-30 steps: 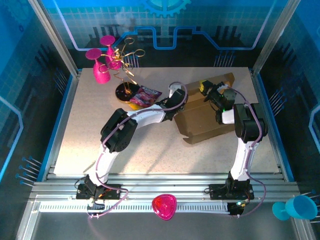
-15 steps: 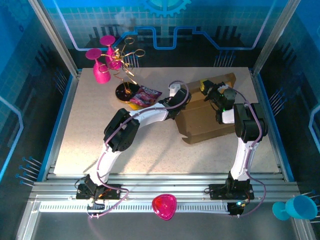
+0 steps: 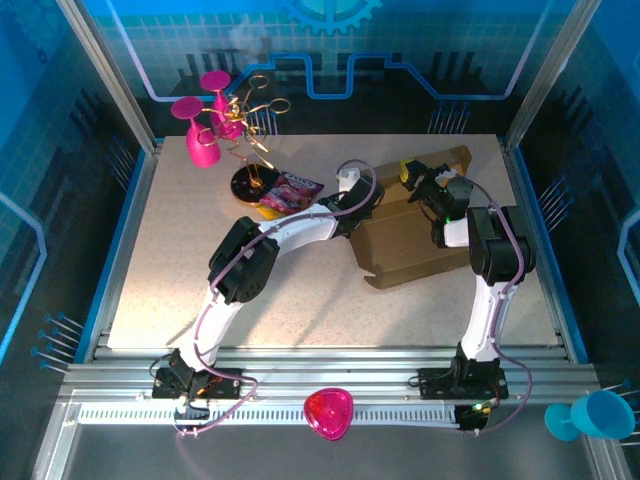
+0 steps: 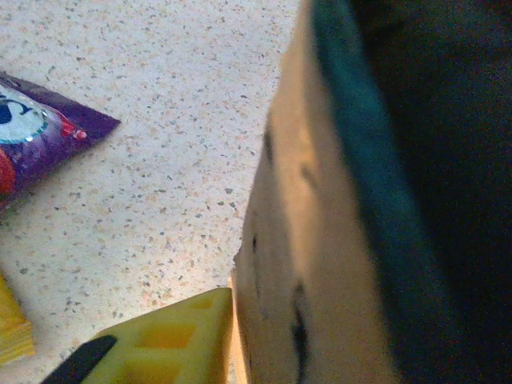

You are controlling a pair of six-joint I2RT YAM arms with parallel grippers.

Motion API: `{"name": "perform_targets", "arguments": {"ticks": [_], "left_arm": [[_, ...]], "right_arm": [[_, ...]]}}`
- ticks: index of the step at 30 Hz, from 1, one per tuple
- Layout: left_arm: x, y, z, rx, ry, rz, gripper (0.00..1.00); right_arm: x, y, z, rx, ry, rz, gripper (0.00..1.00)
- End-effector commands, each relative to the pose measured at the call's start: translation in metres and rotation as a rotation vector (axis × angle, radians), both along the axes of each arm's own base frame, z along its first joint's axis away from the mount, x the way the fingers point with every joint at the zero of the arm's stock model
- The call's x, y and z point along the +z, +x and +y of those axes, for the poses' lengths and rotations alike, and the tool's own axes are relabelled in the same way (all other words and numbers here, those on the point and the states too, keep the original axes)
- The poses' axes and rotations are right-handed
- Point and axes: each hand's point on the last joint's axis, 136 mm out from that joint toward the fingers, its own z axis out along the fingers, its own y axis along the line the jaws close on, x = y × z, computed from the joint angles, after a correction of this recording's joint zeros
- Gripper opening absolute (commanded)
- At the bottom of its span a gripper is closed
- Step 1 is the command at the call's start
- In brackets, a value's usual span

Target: Fold the paper box

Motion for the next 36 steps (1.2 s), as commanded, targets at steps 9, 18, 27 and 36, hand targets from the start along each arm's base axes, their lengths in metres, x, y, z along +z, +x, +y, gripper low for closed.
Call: {"name": "perform_targets", "arguments": {"ticks": [9,18,27,36], "left_arm": [[-0.032,-0.003,0.029,0.09,0.067,0.168,0.18],[-0.029,-0.013,0.045,0.121,0.09,0.179,0.0],[-0.01,-0.023,0.054,0.076,0.134,0.145,0.0],[0.014,-0.045,0.066,0.032,0.136,0.116,0.0]], "right_arm": [[0.011,-0.004,-0.001,0.028,0.04,0.0,0.0],[0.015,-0.011,0.0,0.02,0.043,0.003,0.0],[0.023,-0.035,-0.009,-0.053,-0.022,0.024,0.47],[0.067,-0.071,-0.026,-0.106,-0.226,-0.006,0.71]]}}
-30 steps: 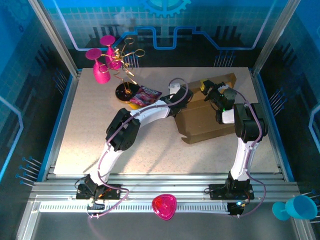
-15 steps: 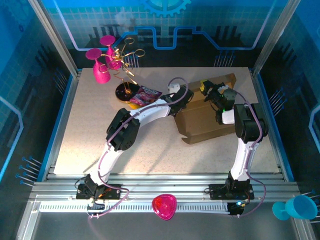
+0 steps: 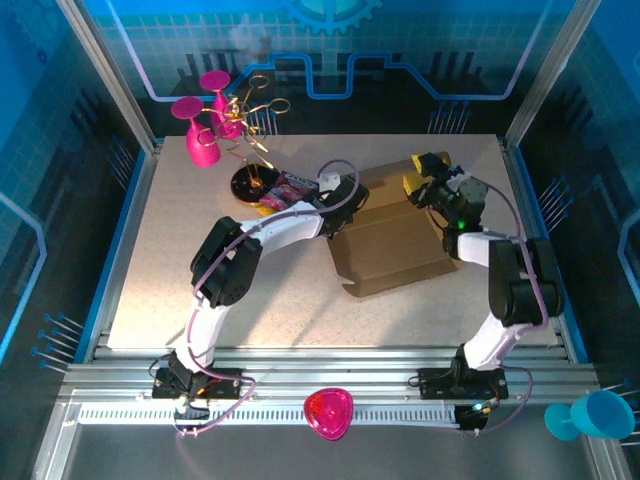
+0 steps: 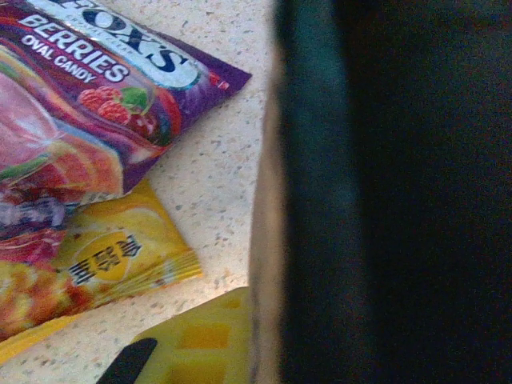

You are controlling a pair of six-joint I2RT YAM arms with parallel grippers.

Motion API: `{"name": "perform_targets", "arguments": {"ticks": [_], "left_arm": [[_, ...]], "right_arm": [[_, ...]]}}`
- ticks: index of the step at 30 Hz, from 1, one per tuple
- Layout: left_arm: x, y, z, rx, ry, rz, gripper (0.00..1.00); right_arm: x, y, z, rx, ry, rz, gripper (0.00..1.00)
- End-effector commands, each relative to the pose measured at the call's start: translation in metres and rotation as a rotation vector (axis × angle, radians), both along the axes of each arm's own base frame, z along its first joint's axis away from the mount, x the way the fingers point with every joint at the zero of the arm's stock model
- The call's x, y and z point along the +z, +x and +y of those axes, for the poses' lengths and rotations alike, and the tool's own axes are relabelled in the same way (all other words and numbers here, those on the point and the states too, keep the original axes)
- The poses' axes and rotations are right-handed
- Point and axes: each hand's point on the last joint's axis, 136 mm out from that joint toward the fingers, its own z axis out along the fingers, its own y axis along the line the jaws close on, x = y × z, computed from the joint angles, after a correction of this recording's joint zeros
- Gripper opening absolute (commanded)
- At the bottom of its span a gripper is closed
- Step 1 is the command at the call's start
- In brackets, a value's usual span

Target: Fold the paper box

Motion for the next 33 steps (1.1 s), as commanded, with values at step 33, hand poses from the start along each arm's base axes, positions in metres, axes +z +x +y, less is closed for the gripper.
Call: {"name": "perform_targets", "arguments": {"ticks": [33], "left_arm": [[0.08,-0.032,0.038,-0.144,-0.014,0.013,0.0]], "right_arm": [[0.012,-0.033,-0.029,0.205,-0.848,0.326,0.49]]}}
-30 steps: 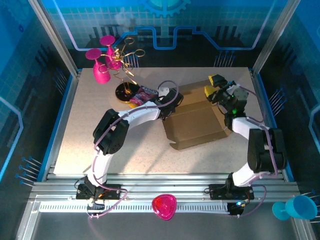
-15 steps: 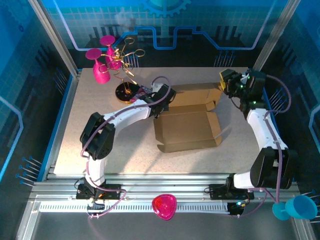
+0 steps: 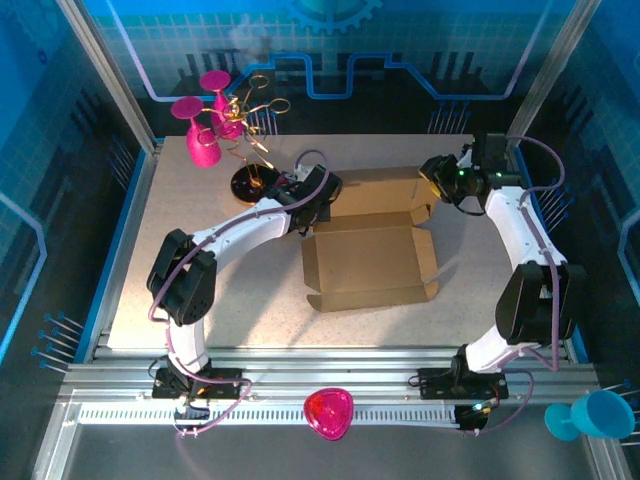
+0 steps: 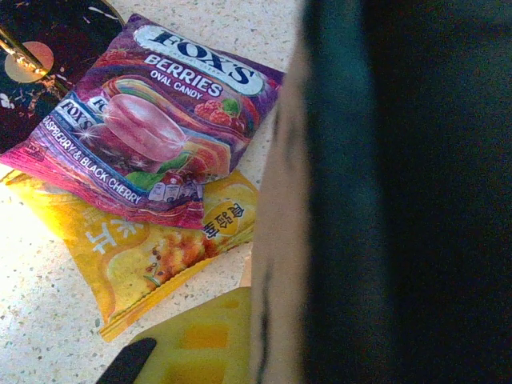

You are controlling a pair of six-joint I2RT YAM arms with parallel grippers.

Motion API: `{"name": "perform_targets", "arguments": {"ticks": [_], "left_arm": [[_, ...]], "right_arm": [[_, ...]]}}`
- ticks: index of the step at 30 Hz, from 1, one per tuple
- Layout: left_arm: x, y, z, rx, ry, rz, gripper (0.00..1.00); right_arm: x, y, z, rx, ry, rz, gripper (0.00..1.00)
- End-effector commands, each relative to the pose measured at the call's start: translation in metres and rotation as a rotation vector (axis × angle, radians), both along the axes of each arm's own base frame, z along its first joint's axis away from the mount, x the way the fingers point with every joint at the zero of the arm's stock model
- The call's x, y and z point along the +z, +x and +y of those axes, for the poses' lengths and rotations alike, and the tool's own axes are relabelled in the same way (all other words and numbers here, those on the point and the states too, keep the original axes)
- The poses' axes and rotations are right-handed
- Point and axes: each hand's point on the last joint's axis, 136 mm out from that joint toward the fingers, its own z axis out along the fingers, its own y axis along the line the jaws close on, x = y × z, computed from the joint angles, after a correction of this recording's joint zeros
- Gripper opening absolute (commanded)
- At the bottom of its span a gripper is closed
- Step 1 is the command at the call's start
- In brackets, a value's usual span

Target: Fold the paper box

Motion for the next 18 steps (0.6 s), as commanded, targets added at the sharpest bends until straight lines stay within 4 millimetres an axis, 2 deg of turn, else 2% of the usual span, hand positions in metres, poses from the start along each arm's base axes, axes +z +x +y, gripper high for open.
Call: {"name": "perform_targets", "arguments": {"ticks": [1,4,8,10,18], "left_arm": [[0.024,0.004,-0.006,-0.031,-0.029,-0.033,0.0],[0.028,0.005,-0.008,-0.037,-0.033,-0.041,0.0],[0.031,0.006,-0.006,-0.036,-0.034,-0.041,0.0],[0.034,0.007,-0.006,-0.037,-0.039,-0.045,0.0],[0.042,0.01,-0.008,-0.037,-0.052,-0.058,0.0]], "right_arm": [[0.025,-0.001,0.001,0.04,-0.074,-0.051,0.49],[0.029,-0.001,-0.002,0.046,-0.089,-0.063,0.5],[0.052,-0.004,-0.001,0.057,-0.085,-0.121,0.53],[0.054,-0.004,-0.004,0.056,-0.115,-0.116,0.53],[0.03,0.015,-0.015,0.048,-0.173,-0.054,0.52]]}}
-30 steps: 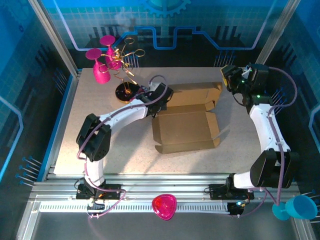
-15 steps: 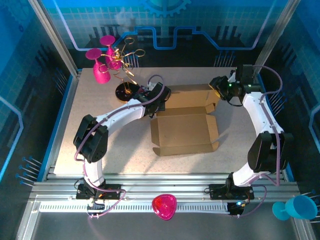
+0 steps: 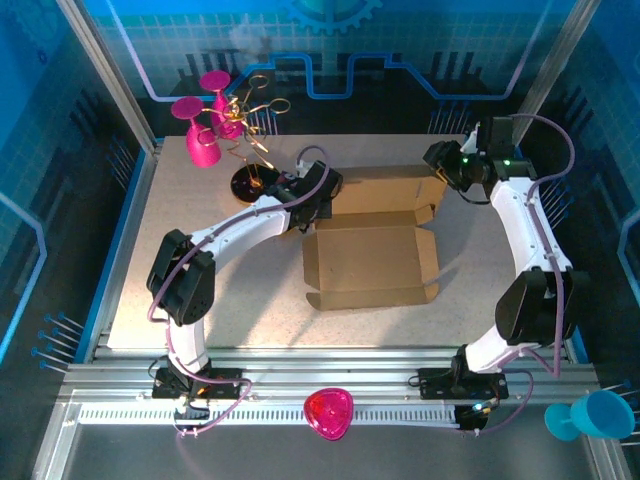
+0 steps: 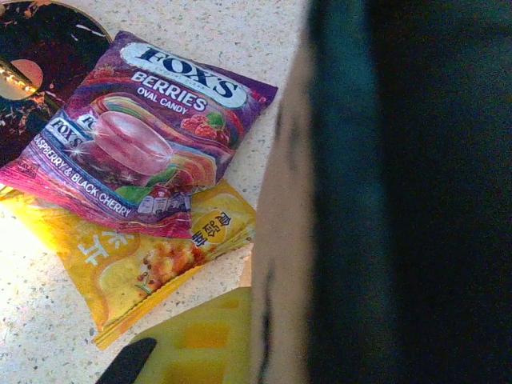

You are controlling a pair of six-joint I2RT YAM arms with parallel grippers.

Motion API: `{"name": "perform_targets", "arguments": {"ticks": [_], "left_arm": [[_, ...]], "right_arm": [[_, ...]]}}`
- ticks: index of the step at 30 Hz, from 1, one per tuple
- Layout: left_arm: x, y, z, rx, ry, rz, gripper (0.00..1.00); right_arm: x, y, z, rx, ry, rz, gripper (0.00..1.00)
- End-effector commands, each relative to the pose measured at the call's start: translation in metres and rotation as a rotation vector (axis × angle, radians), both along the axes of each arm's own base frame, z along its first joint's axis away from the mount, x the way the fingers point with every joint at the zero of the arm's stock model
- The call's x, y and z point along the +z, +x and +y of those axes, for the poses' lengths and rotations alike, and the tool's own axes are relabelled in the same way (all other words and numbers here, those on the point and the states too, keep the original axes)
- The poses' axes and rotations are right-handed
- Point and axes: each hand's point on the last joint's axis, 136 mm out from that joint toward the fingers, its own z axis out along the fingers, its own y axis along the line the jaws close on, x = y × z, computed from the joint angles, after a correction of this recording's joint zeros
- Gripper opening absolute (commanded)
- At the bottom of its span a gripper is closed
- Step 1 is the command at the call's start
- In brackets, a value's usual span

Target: Fold the paper box

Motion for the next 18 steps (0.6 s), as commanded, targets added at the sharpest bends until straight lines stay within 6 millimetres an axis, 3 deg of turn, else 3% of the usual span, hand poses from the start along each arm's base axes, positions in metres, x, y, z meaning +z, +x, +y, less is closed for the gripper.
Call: {"name": "perform_targets", "arguments": {"ticks": [1,10,18], "left_arm": [[0.032,0.006,-0.002,-0.012,-0.039,-0.049,0.0],[0.033,0.008,-0.004,-0.01,-0.044,-0.049,0.0],[0.036,0.01,-0.006,-0.007,-0.065,-0.044,0.0]], "right_arm": [[-0.013,0.008,-0.008,0.001,-0.047,0.038,0.52],[-0.016,0.011,0.013,0.046,0.002,0.054,0.52],[-0.002,0.014,0.023,0.027,0.155,0.014,0.41]]}}
